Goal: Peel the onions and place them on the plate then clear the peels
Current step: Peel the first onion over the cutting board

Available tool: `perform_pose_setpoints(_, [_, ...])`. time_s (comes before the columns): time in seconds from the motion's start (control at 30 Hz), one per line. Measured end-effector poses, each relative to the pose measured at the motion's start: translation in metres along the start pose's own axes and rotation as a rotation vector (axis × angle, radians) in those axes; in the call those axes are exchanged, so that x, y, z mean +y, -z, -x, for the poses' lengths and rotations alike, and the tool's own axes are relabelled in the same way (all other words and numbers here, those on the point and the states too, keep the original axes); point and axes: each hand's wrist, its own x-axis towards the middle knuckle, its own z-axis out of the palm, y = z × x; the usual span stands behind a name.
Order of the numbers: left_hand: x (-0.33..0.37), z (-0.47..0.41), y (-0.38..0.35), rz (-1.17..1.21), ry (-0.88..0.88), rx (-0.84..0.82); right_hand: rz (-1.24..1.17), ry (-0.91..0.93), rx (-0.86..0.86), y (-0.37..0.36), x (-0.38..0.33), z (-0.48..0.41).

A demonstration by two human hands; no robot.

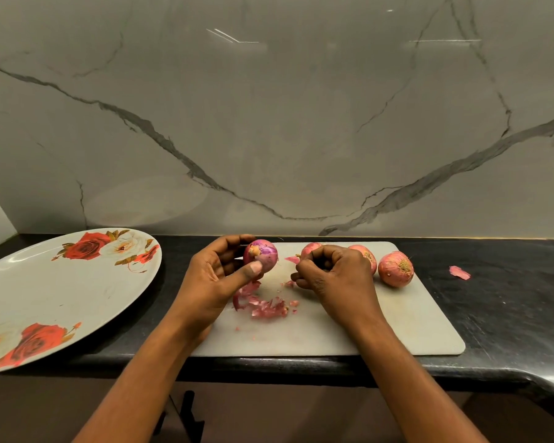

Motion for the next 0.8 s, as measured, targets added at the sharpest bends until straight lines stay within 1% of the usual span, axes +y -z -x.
perform_pose_setpoints(0.1, [0.000, 0.000, -0.001, 0.030, -0.009, -0.003, 0.018, -0.002, 0.031, 0.001, 0.001, 0.000])
perform_pose_setpoints(0.27, [-0.001, 0.000, 0.001, 0.012, -0.021, -0.040, 0.057, 0.032, -0.098, 0.000, 0.000, 0.002])
perform_pose_setpoints(0.47, [-0.003, 0.002, 0.000, -0.094, -0.043, -0.108, -0.119, -0.018, -0.151, 0.002, -0.006, 0.003])
perform_pose_setpoints(0.7, [-0.001, 0.004, 0.000, -0.151, -0.041, -0.206, -0.146, -0.028, -0.193, 0.003, -0.011, 0.005])
perform_pose_setpoints(0.8, [-0.002, 0.004, 0.000, -0.173, -0.047, -0.210, -0.177, -0.035, -0.207, 0.004, -0.012, 0.006])
